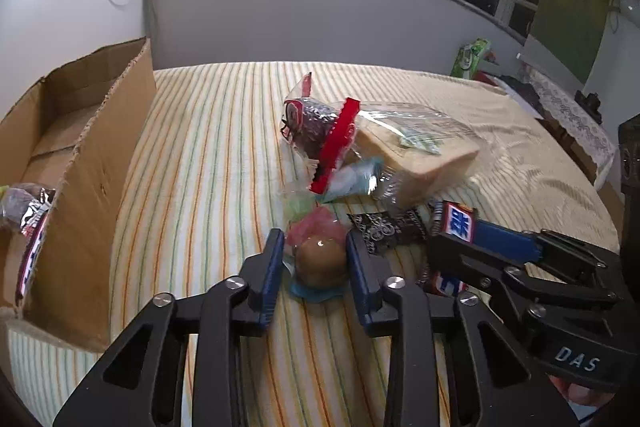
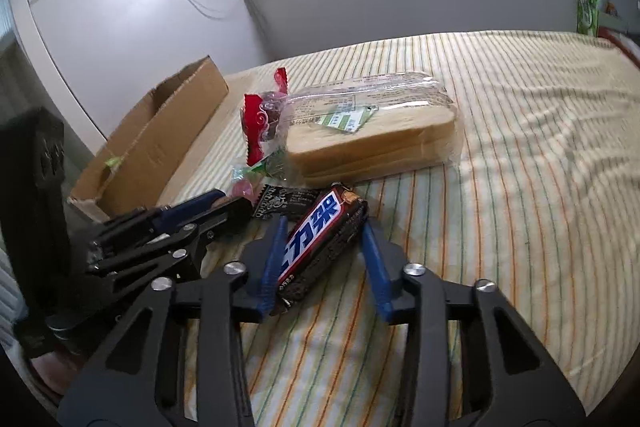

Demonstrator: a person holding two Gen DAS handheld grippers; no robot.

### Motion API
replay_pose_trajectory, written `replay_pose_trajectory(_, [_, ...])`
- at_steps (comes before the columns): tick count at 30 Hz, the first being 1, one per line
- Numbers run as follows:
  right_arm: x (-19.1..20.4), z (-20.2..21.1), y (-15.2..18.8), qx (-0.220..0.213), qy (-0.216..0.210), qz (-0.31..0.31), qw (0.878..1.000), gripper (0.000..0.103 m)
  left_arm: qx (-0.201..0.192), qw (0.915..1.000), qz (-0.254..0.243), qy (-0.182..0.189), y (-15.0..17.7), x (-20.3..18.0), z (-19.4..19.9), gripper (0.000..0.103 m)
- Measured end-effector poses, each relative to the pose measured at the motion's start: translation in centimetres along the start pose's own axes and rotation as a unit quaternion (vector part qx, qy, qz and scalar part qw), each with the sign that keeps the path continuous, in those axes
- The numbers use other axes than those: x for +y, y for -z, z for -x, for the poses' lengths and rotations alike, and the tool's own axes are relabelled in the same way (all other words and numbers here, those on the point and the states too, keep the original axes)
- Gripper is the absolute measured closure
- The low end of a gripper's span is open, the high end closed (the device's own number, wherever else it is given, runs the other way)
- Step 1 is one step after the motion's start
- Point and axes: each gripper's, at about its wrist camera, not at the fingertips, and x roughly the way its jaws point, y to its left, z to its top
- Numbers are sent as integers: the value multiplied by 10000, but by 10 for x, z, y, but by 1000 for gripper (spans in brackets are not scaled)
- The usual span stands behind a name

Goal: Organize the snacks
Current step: 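Grasp the blue chocolate bar with the right tool while the left tool grasps the egg chocolate, then carry both snacks over the cardboard box and lower them inside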

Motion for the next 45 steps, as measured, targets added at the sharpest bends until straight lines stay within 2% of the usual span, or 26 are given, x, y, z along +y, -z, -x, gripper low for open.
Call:
replay_pose_trajectory(2, [-3, 6, 3, -90, -40, -65, 9999, 73, -64, 10000, 23, 12, 3, 1, 2, 78])
replay_pose_trajectory(10, [-9, 31, 8, -332, 49, -163, 9993, 80, -128, 9999, -1, -4, 3, 1, 1, 78])
replay_pose_trajectory(19, [-16, 57, 11, -610, 249, -210, 9976, 82, -204, 9998, 29, 20, 7, 0, 5, 78])
replay_pose_trajectory(24, [-15, 63, 13, -888, 417, -126, 9951, 82, -541, 9985, 1, -122, 11, -5, 19, 78])
replay_pose_trajectory(28, [-22, 62, 12, -977, 345, -223, 9944, 82, -702, 9972, -140, -238, 13, -13, 29, 78])
replay_pose_trajectory(33, [-22, 70, 10, -1148, 354, -222, 9925, 82, -653, 9973, -181, -292, 10, -19, 34, 78])
replay_pose_trajectory(38, [-4, 105, -2, -1523, 449, -6, 9873, 82, -855, 9954, -270, -337, -4, -28, 60, 78])
replay_pose_trajectory(45, [35, 156, -19, -1984, 604, 378, 9775, 82, -1519, 9870, -430, -301, -22, -37, 130, 78])
